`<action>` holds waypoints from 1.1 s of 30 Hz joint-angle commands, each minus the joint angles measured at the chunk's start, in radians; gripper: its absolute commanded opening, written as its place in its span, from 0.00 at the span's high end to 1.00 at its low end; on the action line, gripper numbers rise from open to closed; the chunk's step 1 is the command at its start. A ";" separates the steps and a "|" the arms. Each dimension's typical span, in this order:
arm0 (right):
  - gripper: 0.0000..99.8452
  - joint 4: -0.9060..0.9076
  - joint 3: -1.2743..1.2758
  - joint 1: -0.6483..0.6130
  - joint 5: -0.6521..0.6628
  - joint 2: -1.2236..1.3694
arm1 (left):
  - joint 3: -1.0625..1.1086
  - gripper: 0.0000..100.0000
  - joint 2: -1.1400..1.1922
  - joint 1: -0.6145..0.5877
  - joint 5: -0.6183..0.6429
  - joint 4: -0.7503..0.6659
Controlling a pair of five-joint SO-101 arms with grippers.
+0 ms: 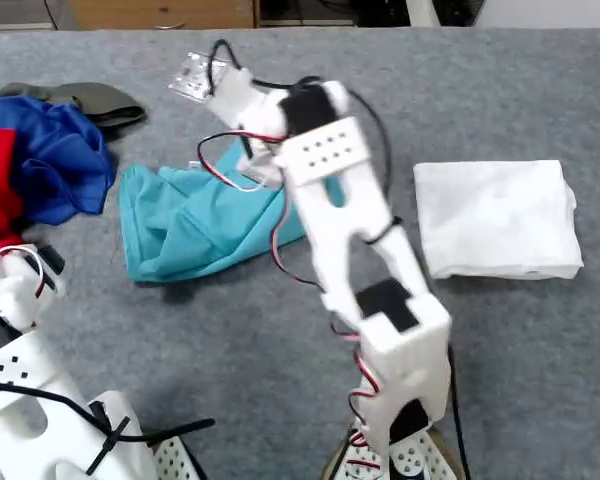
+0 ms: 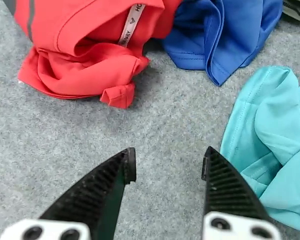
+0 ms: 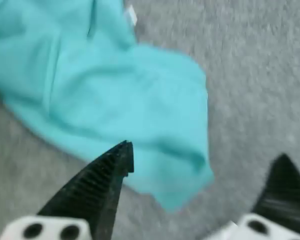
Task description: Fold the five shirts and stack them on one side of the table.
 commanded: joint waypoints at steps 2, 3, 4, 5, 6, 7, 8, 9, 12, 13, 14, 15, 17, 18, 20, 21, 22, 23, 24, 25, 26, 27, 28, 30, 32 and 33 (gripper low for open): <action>0.65 -0.052 -0.131 -0.065 -0.135 0.159 | -0.028 0.78 -0.015 -0.054 -0.031 -0.005; 0.65 -0.052 -0.163 -0.081 -0.150 0.211 | -0.028 0.78 -0.015 -0.057 -0.051 0.006; 0.65 -0.052 -0.196 -0.091 -0.163 0.262 | -0.029 0.78 -0.015 -0.057 -0.060 0.015; 0.65 -0.052 -0.232 -0.101 -0.180 0.315 | -0.028 0.78 -0.015 -0.057 -0.064 0.023; 0.65 -0.052 -0.275 -0.107 -0.201 0.367 | -0.028 0.78 -0.013 -0.057 -0.064 0.029; 0.65 -0.049 -0.320 -0.108 -0.229 0.420 | -0.028 0.78 -0.013 -0.057 -0.064 0.028; 0.65 -0.048 -0.369 -0.110 -0.261 0.472 | -0.028 0.78 -0.013 -0.057 -0.064 0.028; 0.65 -0.046 -0.418 -0.110 -0.299 0.519 | -0.028 0.78 -0.013 -0.057 -0.063 0.028; 0.65 -0.043 -0.536 -0.107 -0.388 0.648 | -0.026 0.78 -0.013 -0.057 -0.063 0.028; 0.65 -0.025 -0.573 -0.107 -0.396 0.688 | -0.020 0.78 -0.013 -0.057 -0.063 0.023; 0.65 -0.003 -0.601 -0.107 -0.399 0.722 | -0.014 0.78 -0.013 -0.057 -0.064 0.021; 0.67 0.020 -0.630 -0.108 -0.399 0.754 | -0.009 0.78 -0.013 -0.057 -0.066 0.021; 0.73 0.075 -0.688 -0.107 -0.402 0.803 | 0.003 0.78 -0.013 -0.057 -0.068 0.021; 0.79 0.109 -0.725 -0.105 -0.404 0.817 | 0.005 0.78 -0.013 -0.057 -0.068 0.021; 0.92 0.172 -0.808 -0.093 -0.404 0.825 | 0.005 0.78 -0.013 -0.055 -0.068 0.021; 0.99 0.195 -0.852 -0.087 -0.405 0.825 | 0.003 0.78 -0.013 -0.052 -0.068 0.021; 1.00 0.215 -0.901 -0.081 -0.400 0.825 | 0.003 0.78 -0.013 -0.051 -0.068 0.021; 0.97 0.233 -0.946 -0.073 -0.400 0.825 | 0.002 0.78 -0.013 -0.051 -0.068 0.021; 0.96 0.249 -0.989 -0.068 -0.399 0.825 | 0.002 0.78 -0.013 -0.049 -0.068 0.020; 0.97 0.264 -1.012 -0.064 -0.399 0.823 | 0.003 0.78 -0.013 -0.049 -0.068 0.020; 0.98 0.273 -1.010 -0.059 -0.397 0.811 | 0.005 0.78 -0.013 -0.049 -0.068 0.021; 1.00 0.278 -1.003 -0.053 -0.397 0.783 | 0.005 0.78 -0.013 -0.049 -0.068 0.021; 1.00 0.278 -0.983 -0.045 -0.396 0.751 | 0.005 0.78 -0.013 -0.049 -0.068 0.021; 1.00 0.278 -0.961 -0.033 -0.382 0.680 | -0.005 0.78 -0.013 -0.049 -0.068 0.020; 1.00 0.278 -0.937 -0.031 -0.361 0.599 | -0.006 0.78 -0.013 -0.049 -0.068 0.011; 1.00 0.278 -0.917 -0.033 -0.348 0.558 | -0.005 0.78 -0.013 -0.049 -0.068 0.003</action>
